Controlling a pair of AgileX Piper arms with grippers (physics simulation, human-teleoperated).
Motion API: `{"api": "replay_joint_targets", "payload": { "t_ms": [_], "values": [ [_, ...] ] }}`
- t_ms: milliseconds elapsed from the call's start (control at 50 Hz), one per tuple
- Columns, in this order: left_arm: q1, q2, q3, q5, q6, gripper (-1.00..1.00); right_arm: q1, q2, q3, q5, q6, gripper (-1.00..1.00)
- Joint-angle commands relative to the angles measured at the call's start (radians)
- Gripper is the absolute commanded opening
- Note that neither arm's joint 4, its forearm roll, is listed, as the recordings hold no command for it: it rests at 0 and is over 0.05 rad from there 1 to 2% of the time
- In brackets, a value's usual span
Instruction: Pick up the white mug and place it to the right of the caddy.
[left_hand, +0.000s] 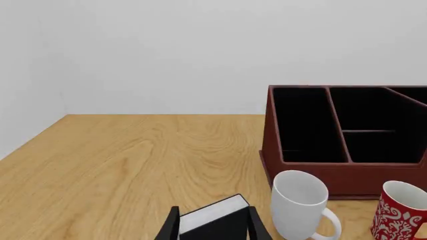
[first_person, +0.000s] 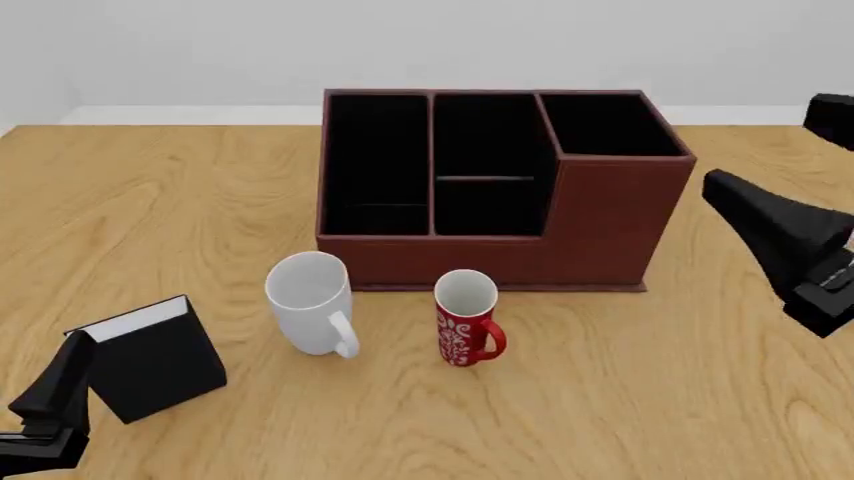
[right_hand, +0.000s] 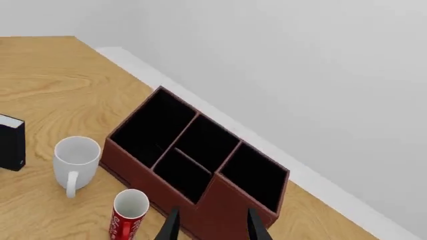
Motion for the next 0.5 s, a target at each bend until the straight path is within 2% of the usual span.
{"api": "replay_joint_targets", "payload": {
  "t_ms": [20,100,160,200,500],
  "values": [
    [0.000,0.000,0.000,0.000,0.000,1.00,0.090,0.199,-0.120,0.035,-0.038,1.00],
    [0.000,0.000,0.000,0.000,0.000,1.00,0.103,0.244,-0.161,0.052,-0.040,1.00],
    [0.000,0.000,0.000,0.000,0.000,1.00,0.061,0.278,-0.200,0.075,-0.022,1.00],
    [0.000,0.000,0.000,0.000,0.000,1.00,0.065,0.295,-0.212,0.081,-0.013,1.00],
    [0.000,0.000,0.000,0.000,0.000,1.00,0.145,0.435,-0.319,0.113,-0.036,1.00]
  ]
}}
